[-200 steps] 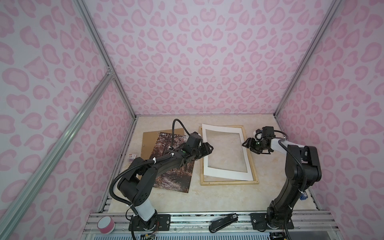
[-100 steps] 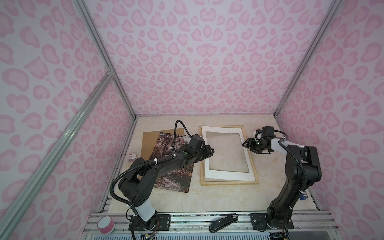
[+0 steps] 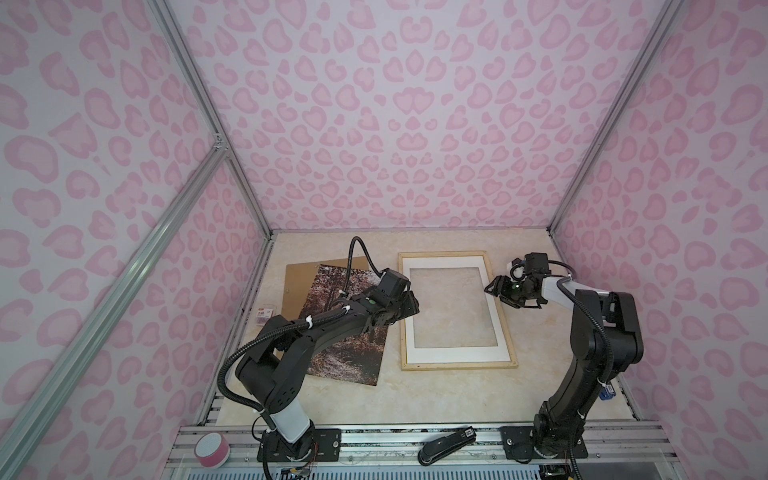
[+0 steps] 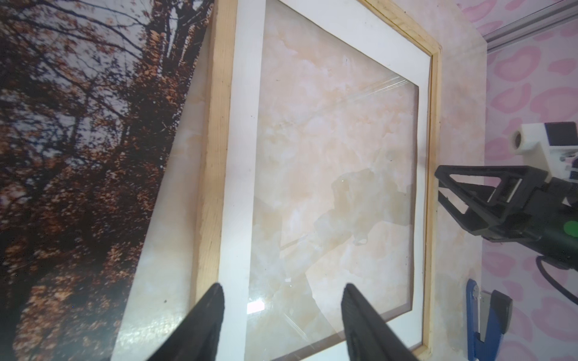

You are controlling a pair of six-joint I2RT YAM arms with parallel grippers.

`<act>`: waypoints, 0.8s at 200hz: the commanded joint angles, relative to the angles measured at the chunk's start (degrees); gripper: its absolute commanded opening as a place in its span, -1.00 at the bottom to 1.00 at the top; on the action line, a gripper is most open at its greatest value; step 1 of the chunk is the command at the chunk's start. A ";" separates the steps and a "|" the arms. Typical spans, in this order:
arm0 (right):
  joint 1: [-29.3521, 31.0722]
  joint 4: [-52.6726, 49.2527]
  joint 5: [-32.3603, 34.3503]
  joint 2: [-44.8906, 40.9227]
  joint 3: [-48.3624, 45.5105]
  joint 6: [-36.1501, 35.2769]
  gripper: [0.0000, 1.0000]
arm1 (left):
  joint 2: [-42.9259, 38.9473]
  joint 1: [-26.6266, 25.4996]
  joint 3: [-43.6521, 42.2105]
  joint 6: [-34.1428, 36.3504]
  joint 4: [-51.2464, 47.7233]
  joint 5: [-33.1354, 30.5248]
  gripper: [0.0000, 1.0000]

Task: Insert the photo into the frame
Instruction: 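Press the white mat flat into the frame and open the left gripper, then move the left gripper over the forest photo while the right gripper moves over the frame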

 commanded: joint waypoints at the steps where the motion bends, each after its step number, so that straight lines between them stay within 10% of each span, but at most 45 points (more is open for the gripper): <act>1: 0.06 -0.68 0.87 -0.55 0.09 -0.68 0.29 | -1.11 0.35 0.45 1.18 -1.55 -1.76 0.25; 110: 1.52 -3.60 9.99 -6.11 0.20 -1.55 0.08 | -2.94 10.19 -0.44 9.13 -13.42 -11.78 0.23; 160: 15.02 0.71 14.01 -12.21 -0.49 4.45 0.14 | -2.67 17.18 -3.75 9.78 -14.73 -11.73 0.23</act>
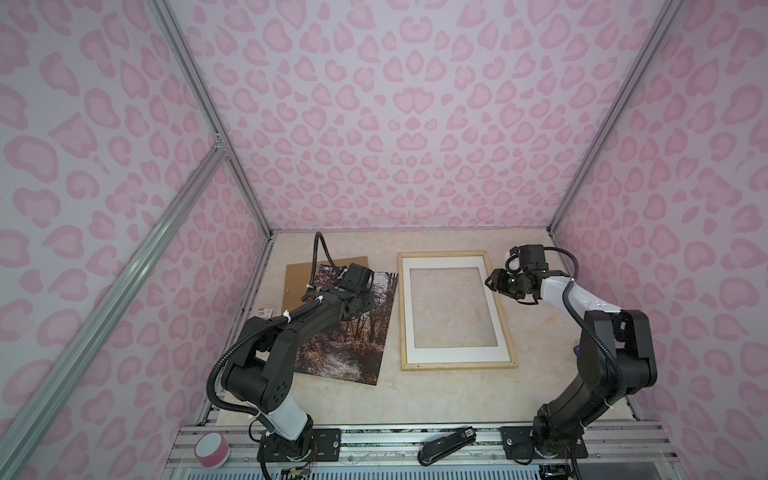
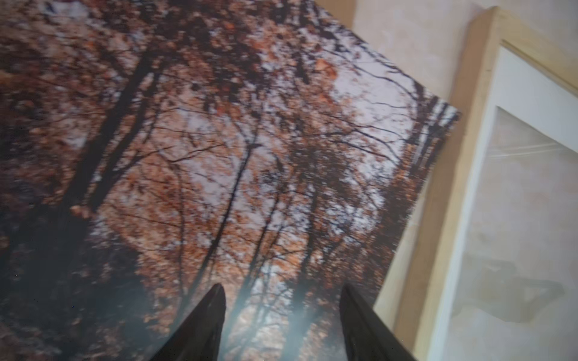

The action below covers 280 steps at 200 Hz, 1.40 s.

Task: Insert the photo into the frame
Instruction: 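Move the left gripper over the forest photo while the right gripper moves over the frame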

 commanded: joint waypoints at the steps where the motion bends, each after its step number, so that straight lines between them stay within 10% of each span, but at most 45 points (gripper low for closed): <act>1: 6.65 3.58 2.29 -0.89 -0.44 4.36 0.14 | -0.11 1.37 -0.92 1.39 -1.94 -0.77 0.23; 97: 37.17 17.27 -0.78 20.04 12.19 17.39 0.24 | 0.96 3.73 -4.56 0.07 -2.76 -1.41 0.21; 280: 35.38 6.14 4.84 28.06 19.79 16.95 0.25 | 0.29 3.67 -7.78 -0.98 1.83 4.64 0.18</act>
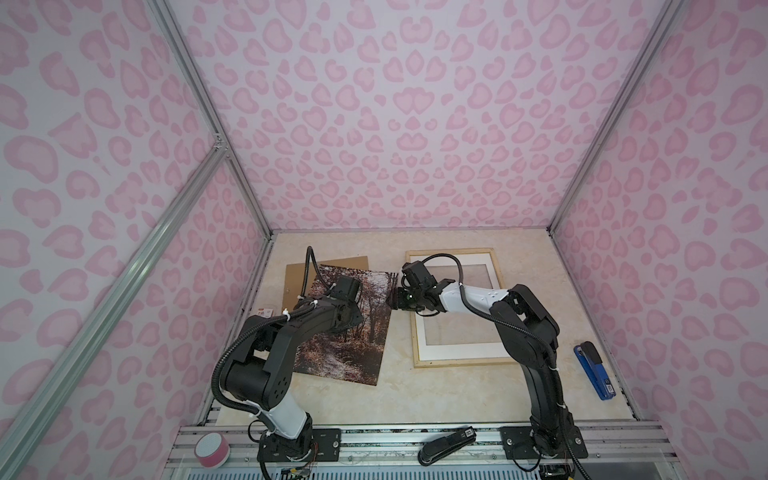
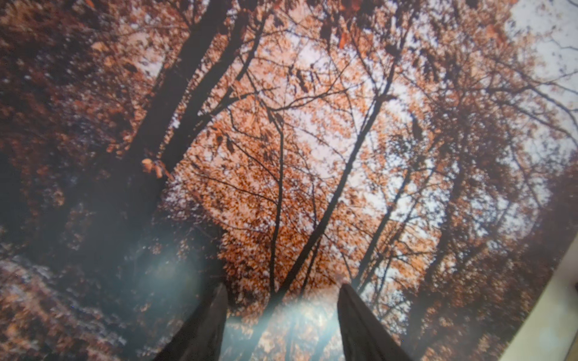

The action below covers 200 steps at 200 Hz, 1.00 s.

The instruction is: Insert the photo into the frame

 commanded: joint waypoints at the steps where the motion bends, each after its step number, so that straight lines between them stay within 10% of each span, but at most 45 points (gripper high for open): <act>1: -0.29 -3.82 -0.47 1.26 0.60 -0.42 0.25 | -0.32 -0.06 -0.59 -0.70 0.13 2.84 0.18; 200: -1.97 15.83 -19.31 2.53 -1.68 7.66 0.19 | -0.18 -0.27 -1.85 -0.15 2.72 5.48 0.16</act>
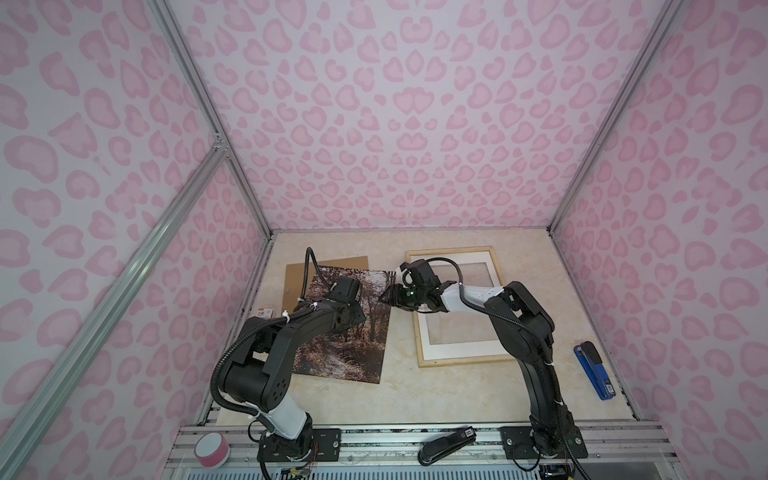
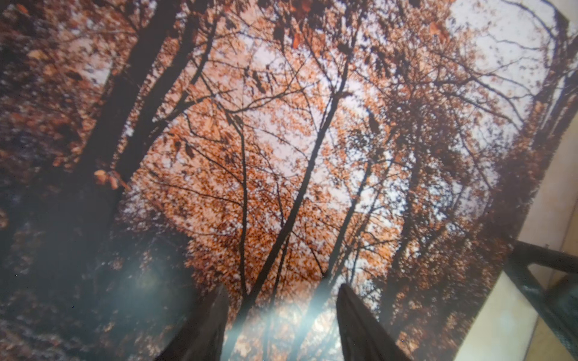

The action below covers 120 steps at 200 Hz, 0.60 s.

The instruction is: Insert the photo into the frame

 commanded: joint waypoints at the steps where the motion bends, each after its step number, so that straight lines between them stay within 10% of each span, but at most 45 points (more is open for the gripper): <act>1: -0.07 2.99 -2.53 -0.47 -0.46 0.64 0.19 | 0.45 -0.14 -0.29 -0.18 -1.32 3.03 0.16; 120: 0.19 5.16 -5.50 1.38 0.05 1.17 -0.08 | 0.57 -0.13 0.30 0.67 -1.56 3.27 0.15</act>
